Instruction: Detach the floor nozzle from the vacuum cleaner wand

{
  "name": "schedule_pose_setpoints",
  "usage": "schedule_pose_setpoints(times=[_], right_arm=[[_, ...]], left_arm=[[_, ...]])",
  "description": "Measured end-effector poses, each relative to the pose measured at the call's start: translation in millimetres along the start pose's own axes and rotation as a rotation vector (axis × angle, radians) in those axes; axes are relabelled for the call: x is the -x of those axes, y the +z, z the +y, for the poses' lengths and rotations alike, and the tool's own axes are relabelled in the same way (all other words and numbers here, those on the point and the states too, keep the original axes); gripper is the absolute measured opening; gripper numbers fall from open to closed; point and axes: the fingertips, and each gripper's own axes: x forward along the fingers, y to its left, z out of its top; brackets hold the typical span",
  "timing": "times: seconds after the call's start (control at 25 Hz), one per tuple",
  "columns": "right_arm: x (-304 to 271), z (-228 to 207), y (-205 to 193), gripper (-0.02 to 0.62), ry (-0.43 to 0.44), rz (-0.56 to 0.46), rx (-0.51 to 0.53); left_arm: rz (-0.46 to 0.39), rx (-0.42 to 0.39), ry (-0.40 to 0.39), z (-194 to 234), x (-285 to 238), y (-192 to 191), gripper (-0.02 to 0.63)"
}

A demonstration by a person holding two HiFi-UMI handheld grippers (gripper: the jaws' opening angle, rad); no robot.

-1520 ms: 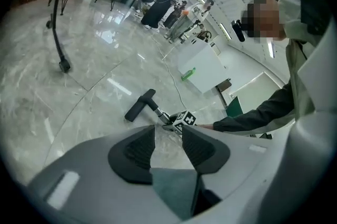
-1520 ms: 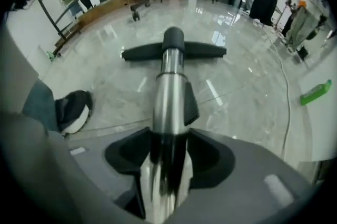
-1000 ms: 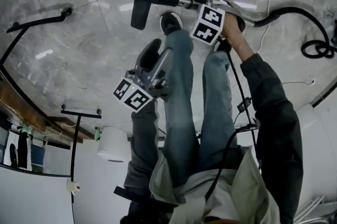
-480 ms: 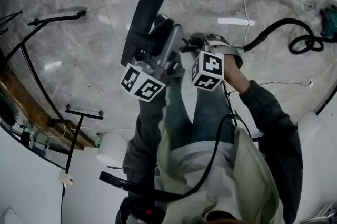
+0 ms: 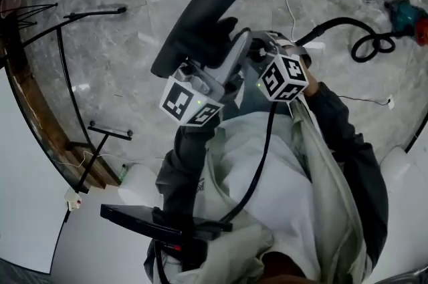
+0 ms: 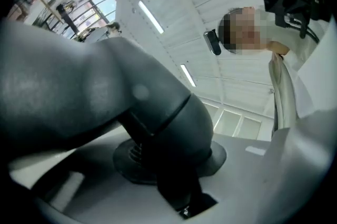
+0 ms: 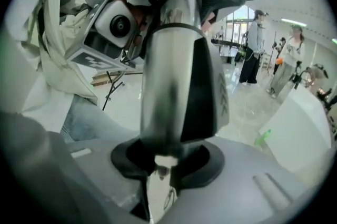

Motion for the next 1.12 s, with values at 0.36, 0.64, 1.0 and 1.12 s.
schedule_pose_setpoints(times=[0.36,0.64,1.0,1.12], right_arm=[[92,72,89,0.087,0.415,-0.296,-0.034],[84,53,151,0.038,-0.07,-0.265,-0.098],[115,121,191,0.038,0.421,-0.331,0.007],[135,151,193,0.037,0.809,-0.299,0.005]], left_arm=[[-0.02,-0.076,-0.179,-120,21,79,0.12],[-0.155,-0.135,0.033,-99,56,147,0.087],[-0.141,-0.169,-0.506,-170,94,182,0.074],[-0.16,-0.115,-0.59,-174,103,188,0.072]])
